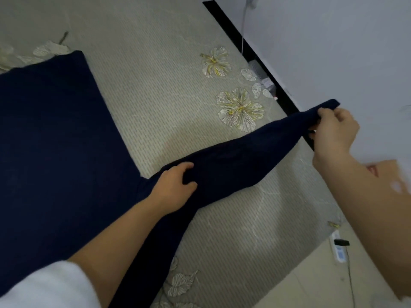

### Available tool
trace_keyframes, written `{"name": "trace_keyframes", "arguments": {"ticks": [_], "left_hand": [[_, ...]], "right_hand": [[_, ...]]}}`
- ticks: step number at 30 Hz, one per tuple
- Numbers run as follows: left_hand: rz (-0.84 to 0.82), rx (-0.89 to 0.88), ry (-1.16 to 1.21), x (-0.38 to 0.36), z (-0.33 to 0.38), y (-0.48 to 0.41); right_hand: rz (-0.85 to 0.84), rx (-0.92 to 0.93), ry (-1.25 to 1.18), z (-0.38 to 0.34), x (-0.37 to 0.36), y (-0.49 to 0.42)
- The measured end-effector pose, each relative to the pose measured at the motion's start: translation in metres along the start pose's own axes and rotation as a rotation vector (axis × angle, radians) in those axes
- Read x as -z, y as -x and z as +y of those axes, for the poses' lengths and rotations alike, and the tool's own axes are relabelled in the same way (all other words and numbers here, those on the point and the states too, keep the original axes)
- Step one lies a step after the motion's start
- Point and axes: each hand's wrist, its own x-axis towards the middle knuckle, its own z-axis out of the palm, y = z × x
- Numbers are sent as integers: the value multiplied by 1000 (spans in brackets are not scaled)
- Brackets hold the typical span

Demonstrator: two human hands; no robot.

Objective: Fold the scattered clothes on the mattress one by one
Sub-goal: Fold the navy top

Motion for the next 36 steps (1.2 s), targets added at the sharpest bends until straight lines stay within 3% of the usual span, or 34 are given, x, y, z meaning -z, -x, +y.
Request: {"name": "trace_keyframes", "arguments": {"ticks": [3, 6, 10, 12, 14, 17, 20, 22, 26, 29, 32, 36], "left_hand": [[11, -11, 80, -3, 3, 3], [45, 102, 600, 18, 19, 3], [-70, 165, 1259, 60, 29, 9], [-91, 199, 1281, 73, 23, 16], [-27, 259, 1109, 78, 10, 26], [129, 334, 963, 92, -16, 38], [226, 313, 962, 131, -33, 52], [344, 311, 977, 165, -50, 62], [682, 386, 903, 229, -98, 83], [903, 368, 598, 276, -133, 90], [993, 326, 428, 306, -174, 90], [979, 371, 352, 296, -217, 86]], "right_hand": [[-179, 13, -64, -9, -10, 21], [-457, 78, -85, -21, -27, 58], [-881, 75, -17, -16, -56, 116], [-1115, 63, 155, -9, -65, 137], [-1263, 30, 244, -1, -69, 151], [-1052, 26, 209, 11, -74, 158], [-725, 124, 233, 26, -77, 154], [-631, 131, 253, 37, -82, 157], [-696, 134, 320, 65, -104, 187], [-822, 202, 390, 81, -127, 217], [-862, 252, 428, 89, -145, 243], [-819, 229, 443, 97, -151, 258]]}}
